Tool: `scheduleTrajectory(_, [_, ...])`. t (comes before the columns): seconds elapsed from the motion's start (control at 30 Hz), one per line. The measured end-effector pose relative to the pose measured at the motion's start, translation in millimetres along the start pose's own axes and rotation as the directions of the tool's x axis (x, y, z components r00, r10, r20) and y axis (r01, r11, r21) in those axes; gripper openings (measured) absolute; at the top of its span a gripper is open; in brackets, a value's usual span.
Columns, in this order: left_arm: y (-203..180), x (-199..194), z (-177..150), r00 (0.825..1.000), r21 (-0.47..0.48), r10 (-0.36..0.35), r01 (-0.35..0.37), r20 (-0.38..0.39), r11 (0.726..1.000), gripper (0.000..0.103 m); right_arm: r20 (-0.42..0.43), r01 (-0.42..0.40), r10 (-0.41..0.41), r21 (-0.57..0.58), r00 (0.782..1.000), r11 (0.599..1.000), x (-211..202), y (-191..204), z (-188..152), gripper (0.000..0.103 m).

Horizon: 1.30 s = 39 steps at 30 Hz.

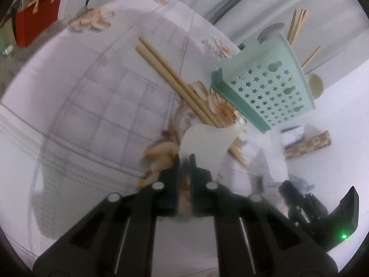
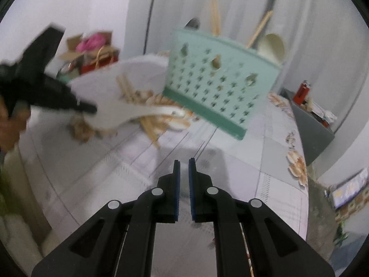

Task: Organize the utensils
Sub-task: 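Lift and turn the white paddle with the left gripper, then lower the white paddle into the caddy and open the left gripper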

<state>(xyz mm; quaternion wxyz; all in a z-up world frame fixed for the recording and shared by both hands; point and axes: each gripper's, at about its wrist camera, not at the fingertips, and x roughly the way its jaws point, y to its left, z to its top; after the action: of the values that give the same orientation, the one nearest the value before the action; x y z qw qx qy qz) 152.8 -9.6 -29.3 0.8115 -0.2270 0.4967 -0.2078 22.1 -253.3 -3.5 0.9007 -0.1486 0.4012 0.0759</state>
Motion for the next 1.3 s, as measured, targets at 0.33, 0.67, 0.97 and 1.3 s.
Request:
scheduleTrajectory(0.33, [2, -8, 8, 0.997, 0.061, 0.061, -0.064, 0.053, 0.996, 0.005, -0.077, -0.002, -0.006, -0.104, 0.997, 0.995, 17, 22, -5, 0.014])
scheduleTrajectory(0.67, [-1, -9, 7, 0.995, 0.1, 0.067, -0.074, 0.075, 0.992, 0.004, -0.057, 0.122, -0.135, -0.181, 0.989, 0.976, 26, 35, -3, 0.025])
scheduleTrajectory(0.97, [-6, -18, 6, 0.991, 0.147, 0.045, -0.063, 0.123, 0.987, 0.001, -0.047, 0.233, -0.249, -0.222, 0.967, 0.947, 33, 47, -6, 0.005])
scheduleTrajectory(1.3, [-29, -59, 5, 0.978, 0.238, -0.026, -0.025, 0.209, 0.971, 0.0, 0.048, 0.268, -0.264, -0.15, 0.963, 0.952, 2, 40, 10, 0.002])
